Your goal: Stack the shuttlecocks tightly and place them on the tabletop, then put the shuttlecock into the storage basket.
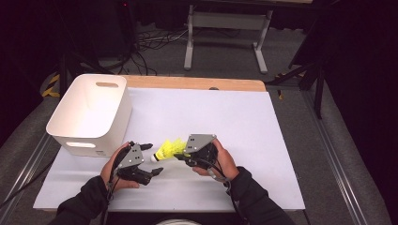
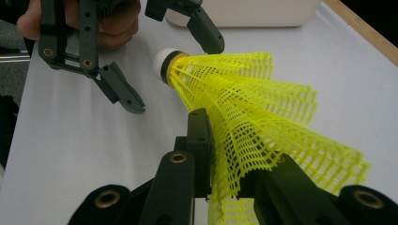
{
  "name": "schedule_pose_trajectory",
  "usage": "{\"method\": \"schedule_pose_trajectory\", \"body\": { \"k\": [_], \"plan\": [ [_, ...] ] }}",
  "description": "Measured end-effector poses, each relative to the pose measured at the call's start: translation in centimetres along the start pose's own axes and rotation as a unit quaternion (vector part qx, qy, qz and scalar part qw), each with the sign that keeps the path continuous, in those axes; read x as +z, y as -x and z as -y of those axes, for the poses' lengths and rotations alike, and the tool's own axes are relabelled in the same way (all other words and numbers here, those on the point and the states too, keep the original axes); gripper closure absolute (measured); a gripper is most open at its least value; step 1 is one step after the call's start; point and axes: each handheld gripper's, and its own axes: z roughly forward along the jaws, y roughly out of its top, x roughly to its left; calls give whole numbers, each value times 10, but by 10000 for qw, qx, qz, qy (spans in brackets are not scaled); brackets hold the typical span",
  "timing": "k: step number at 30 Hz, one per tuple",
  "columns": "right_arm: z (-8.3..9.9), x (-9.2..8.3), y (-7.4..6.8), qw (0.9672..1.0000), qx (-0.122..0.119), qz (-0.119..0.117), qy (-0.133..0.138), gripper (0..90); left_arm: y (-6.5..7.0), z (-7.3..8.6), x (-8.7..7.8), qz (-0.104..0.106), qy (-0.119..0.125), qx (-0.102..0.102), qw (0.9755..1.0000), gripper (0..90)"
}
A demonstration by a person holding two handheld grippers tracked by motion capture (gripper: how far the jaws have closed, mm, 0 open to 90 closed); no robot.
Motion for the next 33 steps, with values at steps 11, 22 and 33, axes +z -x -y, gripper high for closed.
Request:
{"method": "schedule_pose_trajectory", "body": {
  "k": [11, 22, 33],
  "plan": [
    [-2, -1, -1, 10000, -55, -9, -7, 816, 2, 0, 1, -5, -69, 2, 10000, 116],
    [-4, -1, 0, 9998, -197, 63, -66, 816, 0, -4, 9, 40, -119, 58, 9999, 152],
    [-11, -1, -5, 9992, -314, 161, -161, 815, 1, -15, 24, -90, -296, 174, 9994, 240]
  ]
}}
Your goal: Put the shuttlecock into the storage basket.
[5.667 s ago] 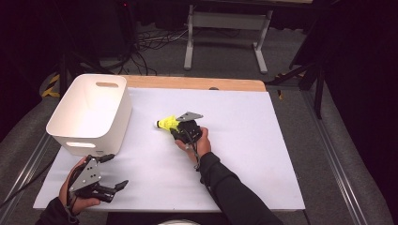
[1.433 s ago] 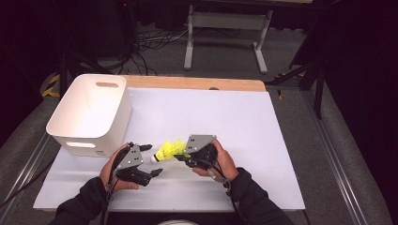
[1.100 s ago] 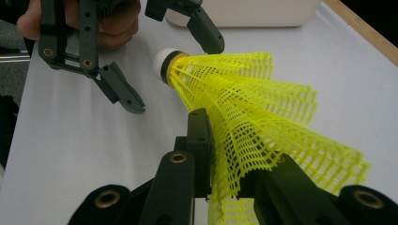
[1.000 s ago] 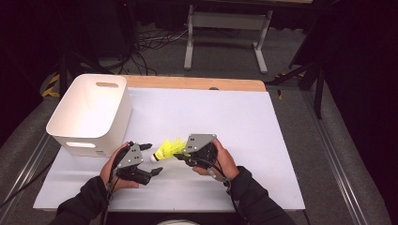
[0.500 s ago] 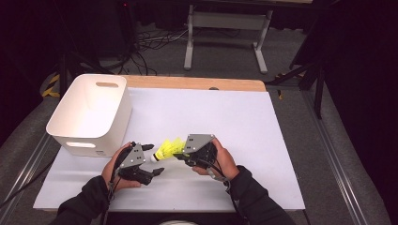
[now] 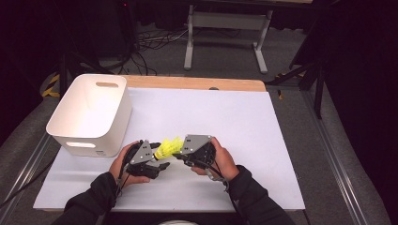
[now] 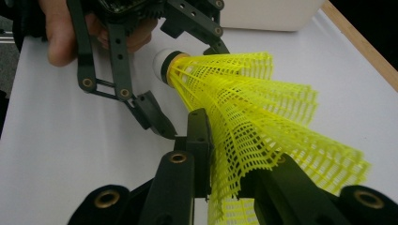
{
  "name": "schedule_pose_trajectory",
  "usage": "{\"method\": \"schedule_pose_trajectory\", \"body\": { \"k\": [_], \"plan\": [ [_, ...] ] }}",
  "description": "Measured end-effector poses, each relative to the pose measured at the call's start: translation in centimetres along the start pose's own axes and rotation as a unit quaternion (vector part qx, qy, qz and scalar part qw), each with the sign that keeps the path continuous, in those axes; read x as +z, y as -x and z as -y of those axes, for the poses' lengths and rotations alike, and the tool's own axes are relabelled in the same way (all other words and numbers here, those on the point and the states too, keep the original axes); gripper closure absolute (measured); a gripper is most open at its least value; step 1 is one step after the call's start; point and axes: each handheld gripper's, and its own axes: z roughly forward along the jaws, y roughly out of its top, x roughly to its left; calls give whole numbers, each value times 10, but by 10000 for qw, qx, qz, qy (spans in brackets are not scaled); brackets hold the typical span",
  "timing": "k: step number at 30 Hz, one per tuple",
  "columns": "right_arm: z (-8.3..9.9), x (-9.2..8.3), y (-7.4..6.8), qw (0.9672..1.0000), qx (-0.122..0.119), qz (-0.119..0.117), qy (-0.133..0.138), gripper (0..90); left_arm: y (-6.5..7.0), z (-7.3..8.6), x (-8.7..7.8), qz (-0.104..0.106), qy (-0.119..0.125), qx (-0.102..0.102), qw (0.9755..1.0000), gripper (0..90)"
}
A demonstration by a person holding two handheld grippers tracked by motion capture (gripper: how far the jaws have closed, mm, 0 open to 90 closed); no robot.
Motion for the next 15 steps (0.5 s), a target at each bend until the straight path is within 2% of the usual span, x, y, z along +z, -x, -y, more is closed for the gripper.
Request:
{"method": "schedule_pose_trajectory", "body": {
  "k": [7, 12, 15],
  "plan": [
    [-5, 4, -4, 9996, -206, 60, -184, 811, 0, -5, 8, 30, -26, 17, 10000, 279],
    [-6, 6, -6, 9990, -324, 77, -287, 809, -1, -5, 9, 91, 29, -21, 10000, 305],
    [-6, 8, -7, 9987, -368, 72, -357, 808, -2, -5, 8, 55, 94, -34, 9999, 314]
  ]
}}
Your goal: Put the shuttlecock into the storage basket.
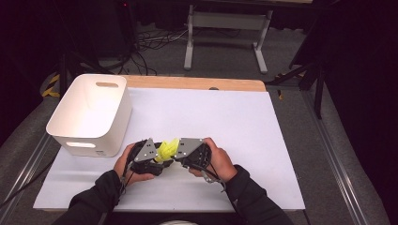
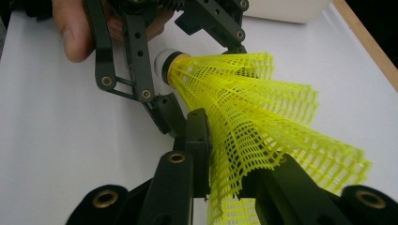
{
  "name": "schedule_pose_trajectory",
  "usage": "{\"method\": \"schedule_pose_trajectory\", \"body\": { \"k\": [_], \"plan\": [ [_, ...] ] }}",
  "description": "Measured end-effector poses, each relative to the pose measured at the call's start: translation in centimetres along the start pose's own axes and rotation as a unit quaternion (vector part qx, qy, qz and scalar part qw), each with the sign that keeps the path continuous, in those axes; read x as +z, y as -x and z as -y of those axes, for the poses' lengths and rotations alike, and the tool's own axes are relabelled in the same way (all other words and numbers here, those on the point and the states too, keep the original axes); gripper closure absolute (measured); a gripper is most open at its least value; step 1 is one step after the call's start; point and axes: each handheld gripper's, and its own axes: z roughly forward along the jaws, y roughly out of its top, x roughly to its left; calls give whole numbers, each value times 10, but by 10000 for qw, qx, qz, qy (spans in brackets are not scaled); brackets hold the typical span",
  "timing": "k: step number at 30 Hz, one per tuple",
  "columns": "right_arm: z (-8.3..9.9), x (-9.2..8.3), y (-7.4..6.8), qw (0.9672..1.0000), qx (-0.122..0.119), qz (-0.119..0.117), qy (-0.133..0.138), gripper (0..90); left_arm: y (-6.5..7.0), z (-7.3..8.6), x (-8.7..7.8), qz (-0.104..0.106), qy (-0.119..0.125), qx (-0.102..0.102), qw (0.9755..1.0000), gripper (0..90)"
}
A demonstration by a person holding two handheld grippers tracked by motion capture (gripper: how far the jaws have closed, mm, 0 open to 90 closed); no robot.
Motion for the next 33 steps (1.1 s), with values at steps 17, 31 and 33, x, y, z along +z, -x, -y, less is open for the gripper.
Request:
{"method": "schedule_pose_trajectory", "body": {
  "k": [17, 31, 33],
  "plan": [
    [-5, 4, -6, 9998, -183, -19, -110, 798, 1, 0, 2, 139, -22, -40, 9999, 422],
    [-11, -1, -6, 9997, -227, -117, -64, 756, 2, -3, 4, 229, 21, 23, 9997, 494],
    [-11, -2, -6, 9997, -167, -150, -15, 741, 3, -3, 3, 246, 71, 6, 9997, 505]
  ]
}}
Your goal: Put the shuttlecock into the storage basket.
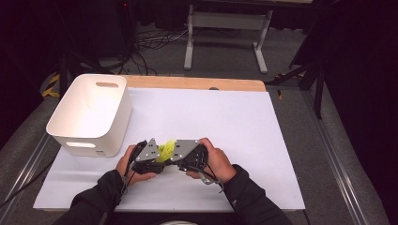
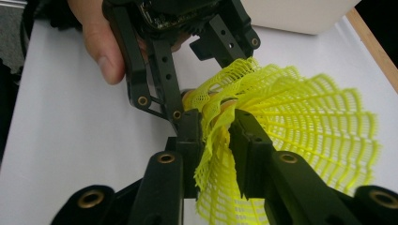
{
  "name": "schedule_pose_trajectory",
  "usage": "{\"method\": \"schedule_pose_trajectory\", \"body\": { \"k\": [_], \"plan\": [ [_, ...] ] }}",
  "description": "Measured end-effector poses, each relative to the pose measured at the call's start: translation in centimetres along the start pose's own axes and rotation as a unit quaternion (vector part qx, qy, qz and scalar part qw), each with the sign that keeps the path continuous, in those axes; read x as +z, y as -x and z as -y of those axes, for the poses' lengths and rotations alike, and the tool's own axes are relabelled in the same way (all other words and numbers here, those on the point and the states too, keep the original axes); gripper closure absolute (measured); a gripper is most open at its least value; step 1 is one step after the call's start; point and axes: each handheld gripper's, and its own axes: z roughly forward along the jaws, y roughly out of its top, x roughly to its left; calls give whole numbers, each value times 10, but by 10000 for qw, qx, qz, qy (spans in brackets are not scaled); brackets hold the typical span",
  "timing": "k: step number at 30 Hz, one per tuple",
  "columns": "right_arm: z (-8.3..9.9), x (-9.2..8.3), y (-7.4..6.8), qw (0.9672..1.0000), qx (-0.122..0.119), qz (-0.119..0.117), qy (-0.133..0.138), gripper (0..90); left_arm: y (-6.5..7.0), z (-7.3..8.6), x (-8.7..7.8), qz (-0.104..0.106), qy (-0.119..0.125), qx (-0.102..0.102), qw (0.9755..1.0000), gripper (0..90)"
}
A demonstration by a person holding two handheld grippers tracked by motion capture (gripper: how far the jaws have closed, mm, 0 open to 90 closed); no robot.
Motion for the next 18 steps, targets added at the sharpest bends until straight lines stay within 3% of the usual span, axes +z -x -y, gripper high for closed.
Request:
{"method": "schedule_pose_trajectory", "body": {
  "k": [9, 18],
  "plan": [
    [-4, -2, -1, 9999, 48, -78, 90, 653, 0, 0, -4, -9, 124, 40, 9999, 545],
    [-8, -7, -2, 9999, 78, 19, 146, 445, -1, 0, -7, -16, 337, -5, 9994, 551]
  ]
}}
